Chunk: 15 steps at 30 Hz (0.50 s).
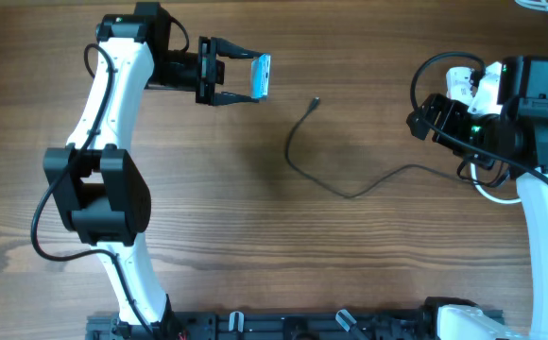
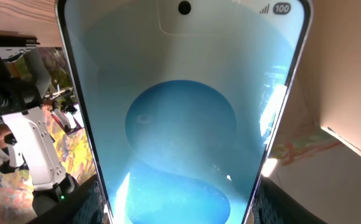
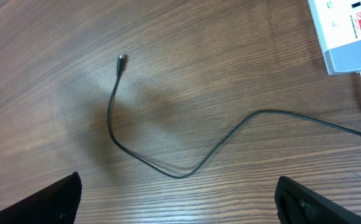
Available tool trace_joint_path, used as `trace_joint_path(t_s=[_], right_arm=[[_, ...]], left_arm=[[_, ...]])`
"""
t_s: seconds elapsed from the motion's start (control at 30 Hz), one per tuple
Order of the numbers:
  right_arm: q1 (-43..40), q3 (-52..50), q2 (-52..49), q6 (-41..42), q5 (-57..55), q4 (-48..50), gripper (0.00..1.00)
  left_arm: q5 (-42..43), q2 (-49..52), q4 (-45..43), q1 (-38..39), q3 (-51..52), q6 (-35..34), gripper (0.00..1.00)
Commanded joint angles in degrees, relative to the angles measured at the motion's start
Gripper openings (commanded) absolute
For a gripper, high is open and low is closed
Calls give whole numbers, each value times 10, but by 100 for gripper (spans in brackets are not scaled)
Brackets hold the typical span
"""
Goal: Plug charger to phone and switch on socket
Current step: 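Raise and rotate the phone upright with the left gripper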
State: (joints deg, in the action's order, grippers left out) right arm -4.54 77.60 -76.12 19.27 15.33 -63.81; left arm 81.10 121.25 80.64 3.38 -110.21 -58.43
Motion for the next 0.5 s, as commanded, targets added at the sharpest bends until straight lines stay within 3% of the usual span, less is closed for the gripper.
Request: trace_joint_path(t_s=[0.0, 0.47], right_arm=[[2, 7, 4, -1, -8, 2, 100], [2, 7, 5, 2, -8, 2, 100]], left_arm=[[33, -26, 2, -2, -16, -6, 4], [31, -26, 2, -2, -16, -8, 4]])
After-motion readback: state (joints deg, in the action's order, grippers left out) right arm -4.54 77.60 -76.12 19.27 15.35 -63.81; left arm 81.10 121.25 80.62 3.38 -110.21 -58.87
